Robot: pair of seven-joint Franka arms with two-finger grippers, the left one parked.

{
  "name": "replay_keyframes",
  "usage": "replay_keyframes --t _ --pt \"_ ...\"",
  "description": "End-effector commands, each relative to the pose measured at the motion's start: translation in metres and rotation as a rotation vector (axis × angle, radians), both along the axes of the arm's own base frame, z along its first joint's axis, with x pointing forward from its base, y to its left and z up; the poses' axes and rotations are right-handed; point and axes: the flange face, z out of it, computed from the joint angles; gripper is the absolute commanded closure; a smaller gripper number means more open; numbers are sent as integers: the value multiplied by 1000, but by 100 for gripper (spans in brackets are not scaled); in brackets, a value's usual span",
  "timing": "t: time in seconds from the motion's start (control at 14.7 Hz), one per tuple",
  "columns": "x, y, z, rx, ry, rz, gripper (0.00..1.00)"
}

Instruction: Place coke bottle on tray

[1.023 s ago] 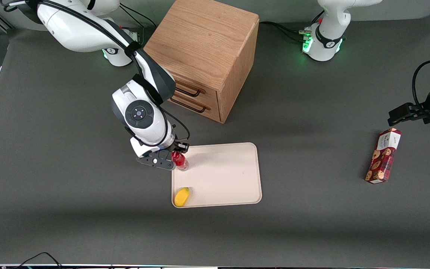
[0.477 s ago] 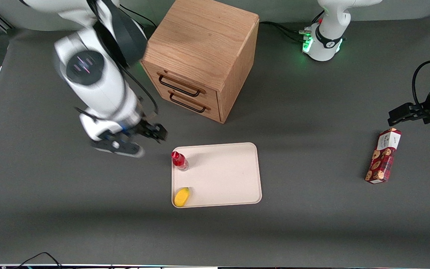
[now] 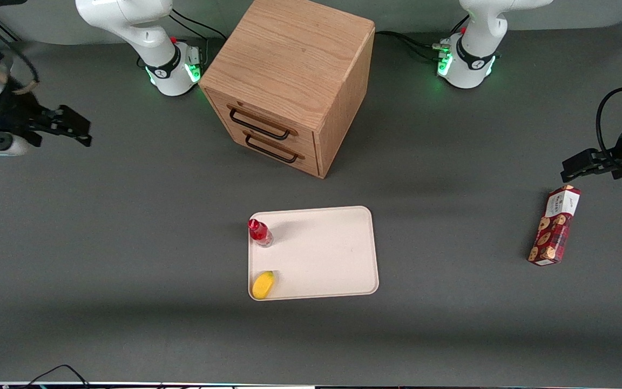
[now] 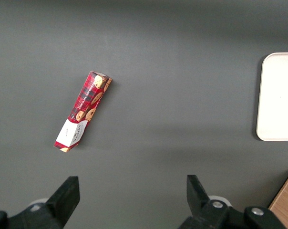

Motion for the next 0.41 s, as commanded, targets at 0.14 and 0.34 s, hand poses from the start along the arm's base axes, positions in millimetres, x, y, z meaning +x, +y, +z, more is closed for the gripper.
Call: replay_keyframes --t 0.14,0.34 --pt "-31 -15 -49 57 -24 24 0" --pt "-8 -13 -30 65 -36 -18 0"
